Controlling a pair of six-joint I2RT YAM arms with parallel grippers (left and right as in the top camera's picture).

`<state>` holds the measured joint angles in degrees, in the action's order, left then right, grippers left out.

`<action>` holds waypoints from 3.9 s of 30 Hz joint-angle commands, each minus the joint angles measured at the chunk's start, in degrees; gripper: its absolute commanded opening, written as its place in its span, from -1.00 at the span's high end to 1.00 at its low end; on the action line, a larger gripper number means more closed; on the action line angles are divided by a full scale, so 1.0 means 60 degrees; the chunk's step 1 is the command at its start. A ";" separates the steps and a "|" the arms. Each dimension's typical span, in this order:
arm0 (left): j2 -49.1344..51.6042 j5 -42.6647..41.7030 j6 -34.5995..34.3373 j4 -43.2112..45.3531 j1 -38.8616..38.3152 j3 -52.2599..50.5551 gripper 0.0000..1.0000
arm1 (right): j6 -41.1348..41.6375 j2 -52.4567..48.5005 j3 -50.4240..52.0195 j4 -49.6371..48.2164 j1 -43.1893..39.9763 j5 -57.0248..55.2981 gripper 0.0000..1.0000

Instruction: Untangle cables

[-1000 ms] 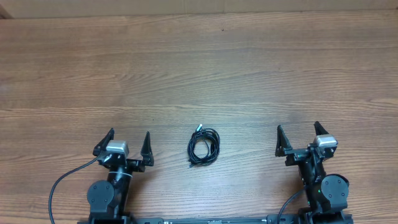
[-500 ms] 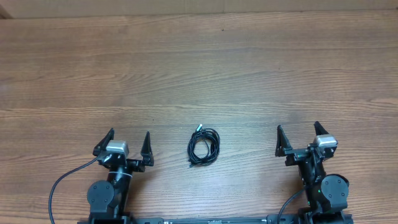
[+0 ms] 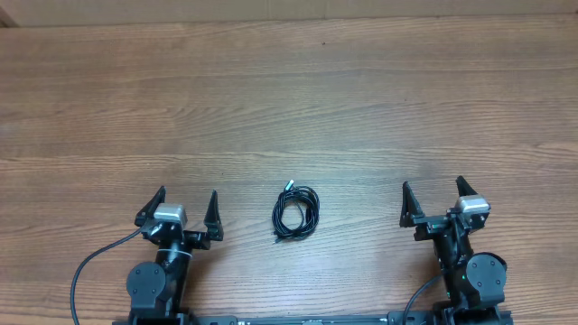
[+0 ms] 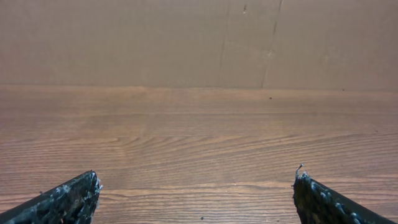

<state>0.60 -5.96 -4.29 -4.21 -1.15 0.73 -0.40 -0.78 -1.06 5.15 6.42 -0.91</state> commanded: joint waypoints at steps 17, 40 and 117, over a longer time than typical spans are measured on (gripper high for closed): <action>-0.0058 0.0098 0.0084 0.0033 0.0000 -0.0076 -0.99 | 0.0033 0.0102 0.0102 -0.0069 -0.0011 -0.0055 -0.99; -0.0058 0.0098 0.0080 0.0033 0.0000 -0.0076 -0.99 | 0.0036 0.0102 0.0102 -0.0069 -0.0011 -0.0055 -1.00; 1.0302 0.1421 -0.6080 -0.8837 -0.4539 0.9373 -0.77 | 0.0033 0.0102 0.0102 -0.0069 -0.0011 -0.0058 -1.00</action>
<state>61.58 -11.77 -29.50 -57.28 -23.73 56.93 -0.38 -0.73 -1.06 5.13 6.42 -0.91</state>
